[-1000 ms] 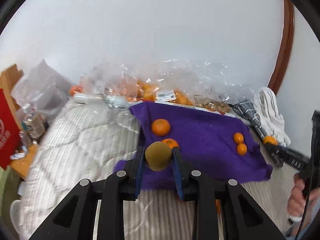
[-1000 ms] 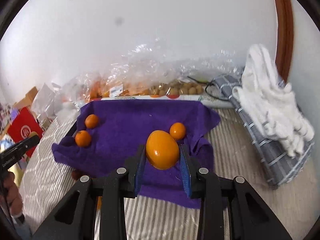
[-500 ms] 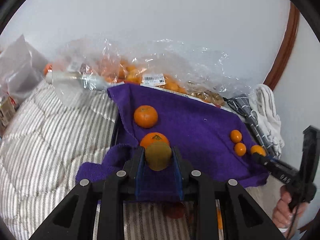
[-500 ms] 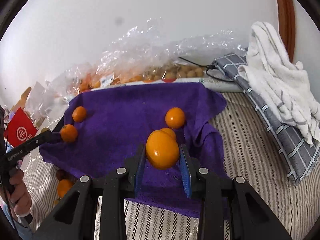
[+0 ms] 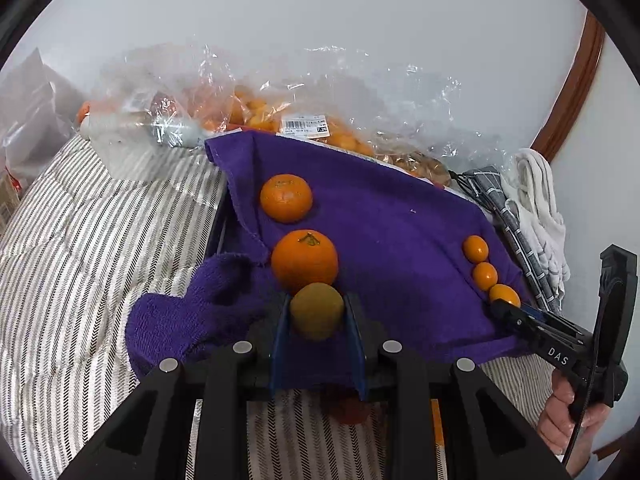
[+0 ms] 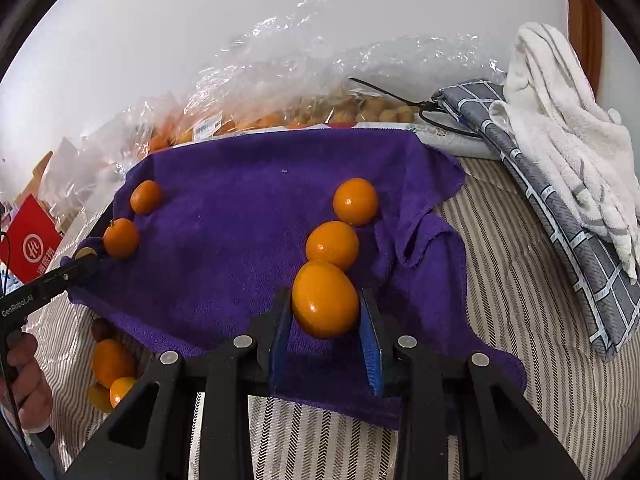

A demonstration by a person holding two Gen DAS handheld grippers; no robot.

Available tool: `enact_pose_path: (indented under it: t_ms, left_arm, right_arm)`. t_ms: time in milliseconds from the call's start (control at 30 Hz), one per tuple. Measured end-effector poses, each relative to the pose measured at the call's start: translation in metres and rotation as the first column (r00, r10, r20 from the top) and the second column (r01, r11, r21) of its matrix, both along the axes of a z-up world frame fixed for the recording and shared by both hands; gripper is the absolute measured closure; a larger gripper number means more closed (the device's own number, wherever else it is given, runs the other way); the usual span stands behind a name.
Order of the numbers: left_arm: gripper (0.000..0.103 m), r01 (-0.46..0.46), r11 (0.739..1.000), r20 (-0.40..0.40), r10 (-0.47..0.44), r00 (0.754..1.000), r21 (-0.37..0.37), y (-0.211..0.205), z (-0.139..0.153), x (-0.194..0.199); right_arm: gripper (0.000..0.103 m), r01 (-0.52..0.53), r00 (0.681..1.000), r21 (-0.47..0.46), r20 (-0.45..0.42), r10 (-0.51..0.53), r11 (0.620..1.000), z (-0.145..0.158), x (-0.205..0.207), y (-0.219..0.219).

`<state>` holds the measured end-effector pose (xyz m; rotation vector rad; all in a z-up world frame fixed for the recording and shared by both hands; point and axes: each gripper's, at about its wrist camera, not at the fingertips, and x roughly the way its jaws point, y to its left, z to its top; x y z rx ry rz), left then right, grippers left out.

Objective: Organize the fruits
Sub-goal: 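Lower the small orange onto the purple towel with the right tool while the left tool lowers the yellow-green fruit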

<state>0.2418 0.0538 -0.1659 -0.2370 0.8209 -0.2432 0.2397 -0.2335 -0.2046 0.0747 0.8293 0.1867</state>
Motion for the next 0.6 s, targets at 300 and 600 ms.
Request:
enact_pose_path:
  t_ms: [300,600]
  left_arm:
    - [0.077,-0.020,0.999,0.036,0.018,0.999,0.049,-0.0043,-0.0017,-0.0027]
    - [0.074,-0.023,0.999,0.052,0.021,0.998,0.033,-0.0034,-0.0007,-0.0047]
  right_arm:
    - [0.066,-0.010,1.000,-0.019,0.020,0.010,1.000,-0.0019,-0.0017,0.0036]
    - [0.055,-0.010,0.999,-0.058,0.043,0.012,0.998,0.0017,-0.0085,0.0095]
